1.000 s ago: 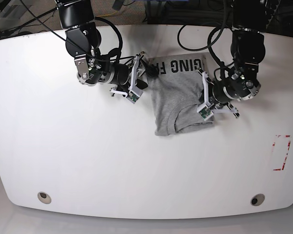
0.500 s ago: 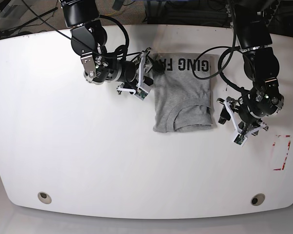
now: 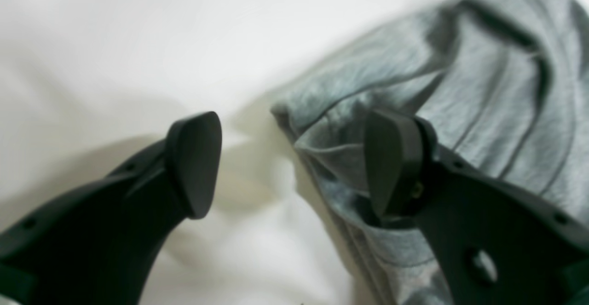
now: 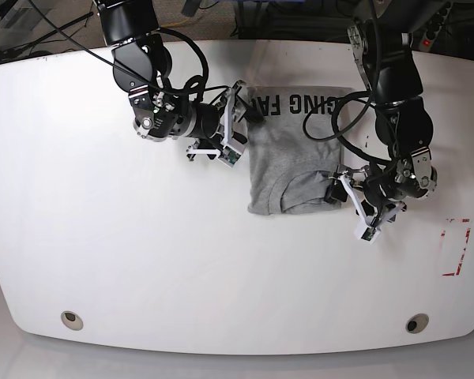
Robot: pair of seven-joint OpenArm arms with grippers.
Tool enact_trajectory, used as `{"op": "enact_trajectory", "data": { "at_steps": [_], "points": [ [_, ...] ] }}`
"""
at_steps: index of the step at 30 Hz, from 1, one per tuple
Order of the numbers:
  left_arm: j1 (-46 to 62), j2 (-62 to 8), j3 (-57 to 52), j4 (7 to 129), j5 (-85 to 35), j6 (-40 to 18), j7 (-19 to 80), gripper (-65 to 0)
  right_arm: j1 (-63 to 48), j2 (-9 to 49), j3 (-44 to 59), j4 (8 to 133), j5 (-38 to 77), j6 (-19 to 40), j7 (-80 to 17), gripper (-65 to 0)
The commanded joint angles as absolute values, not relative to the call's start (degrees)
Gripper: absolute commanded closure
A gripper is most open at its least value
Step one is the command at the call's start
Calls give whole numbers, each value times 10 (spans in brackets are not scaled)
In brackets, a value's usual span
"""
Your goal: Fold the T-shirt properly
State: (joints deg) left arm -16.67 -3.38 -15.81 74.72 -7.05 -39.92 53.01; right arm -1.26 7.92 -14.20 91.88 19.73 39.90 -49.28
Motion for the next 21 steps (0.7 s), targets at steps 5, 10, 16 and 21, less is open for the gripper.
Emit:
{"op": "enact_trajectory", "data": {
  "at_steps": [5, 10, 16, 21],
  "points": [
    [-185, -42, -101, 739, -79, -400, 497, -439, -5, 79, -138, 931, 207, 400, -482, -306],
    [-178, -43, -82, 735, -73, -400, 487, -222, -5, 78, -138, 931, 207, 400, -482, -306],
    [-176, -44, -82, 740, -73, -400, 501, -139, -5, 78, -138, 945, 207, 400, -482, -306],
    [-175, -59, -82, 740, -75, -400, 515, -175, -5, 78, -137, 946, 207, 400, -482, -306]
  ]
}}
